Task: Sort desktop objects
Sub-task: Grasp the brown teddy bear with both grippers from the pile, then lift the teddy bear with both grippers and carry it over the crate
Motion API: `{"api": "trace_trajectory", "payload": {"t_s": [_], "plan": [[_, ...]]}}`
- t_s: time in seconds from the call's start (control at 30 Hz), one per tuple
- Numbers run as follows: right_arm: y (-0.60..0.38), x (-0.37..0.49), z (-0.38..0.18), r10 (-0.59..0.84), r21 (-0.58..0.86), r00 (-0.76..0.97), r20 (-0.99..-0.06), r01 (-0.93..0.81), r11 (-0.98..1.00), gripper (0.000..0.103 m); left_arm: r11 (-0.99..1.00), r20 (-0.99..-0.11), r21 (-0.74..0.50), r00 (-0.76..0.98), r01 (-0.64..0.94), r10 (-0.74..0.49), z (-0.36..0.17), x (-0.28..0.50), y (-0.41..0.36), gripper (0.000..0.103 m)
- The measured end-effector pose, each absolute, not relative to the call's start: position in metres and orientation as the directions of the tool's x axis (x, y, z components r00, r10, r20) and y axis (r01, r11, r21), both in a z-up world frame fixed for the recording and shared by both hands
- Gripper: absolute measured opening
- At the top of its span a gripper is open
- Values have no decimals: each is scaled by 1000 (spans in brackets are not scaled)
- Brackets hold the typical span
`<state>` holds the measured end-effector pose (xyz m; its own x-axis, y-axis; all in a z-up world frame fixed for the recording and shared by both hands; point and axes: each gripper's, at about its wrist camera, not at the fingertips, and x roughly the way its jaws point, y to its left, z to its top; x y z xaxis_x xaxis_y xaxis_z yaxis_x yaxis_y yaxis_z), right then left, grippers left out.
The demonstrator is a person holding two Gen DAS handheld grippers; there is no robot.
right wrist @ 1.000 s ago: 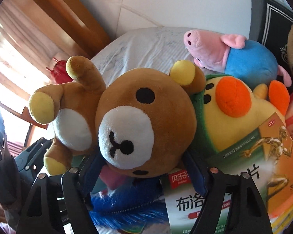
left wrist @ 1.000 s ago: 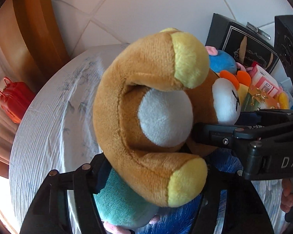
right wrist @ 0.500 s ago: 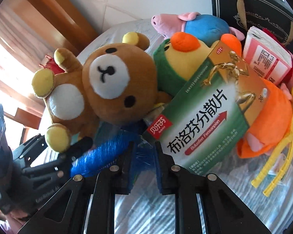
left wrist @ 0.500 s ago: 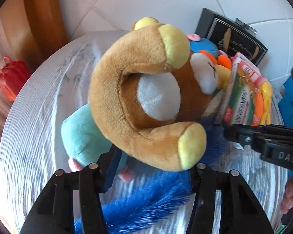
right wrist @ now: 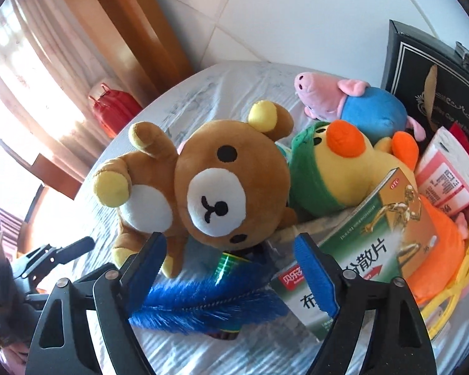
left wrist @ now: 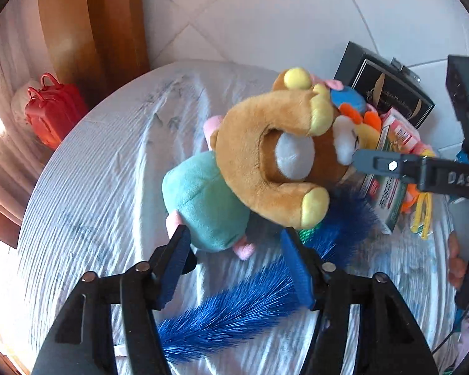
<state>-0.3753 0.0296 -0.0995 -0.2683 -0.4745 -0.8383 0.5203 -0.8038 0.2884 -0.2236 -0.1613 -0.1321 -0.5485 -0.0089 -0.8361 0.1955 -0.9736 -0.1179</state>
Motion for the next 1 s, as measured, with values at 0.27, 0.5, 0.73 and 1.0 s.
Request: {"api": "trace_trajectory", "payload": {"t_s": [0.27,0.5,0.73,1.0], "plan": [[59,-390,-113,-507,352,-267,-819,464,-813,103,-962,-847,-42,-520,271,-109,-148,-287,-138,65],[23,-408,-131,-552,369,-221,-804,541,-755,103,-968,-860,-22,-498,251,-110,-181,-284,-150,59],[-17,-402,-151,-560,319,-228,-797,628,-710,85,-974,-831,26,-537,224,-146,-188,-280,-161,50],[17,-346,-118,-565,263,-328,-757,638,-724,83,-992,-774,23,-626,124,-96,-158,-229,-132,48]]}}
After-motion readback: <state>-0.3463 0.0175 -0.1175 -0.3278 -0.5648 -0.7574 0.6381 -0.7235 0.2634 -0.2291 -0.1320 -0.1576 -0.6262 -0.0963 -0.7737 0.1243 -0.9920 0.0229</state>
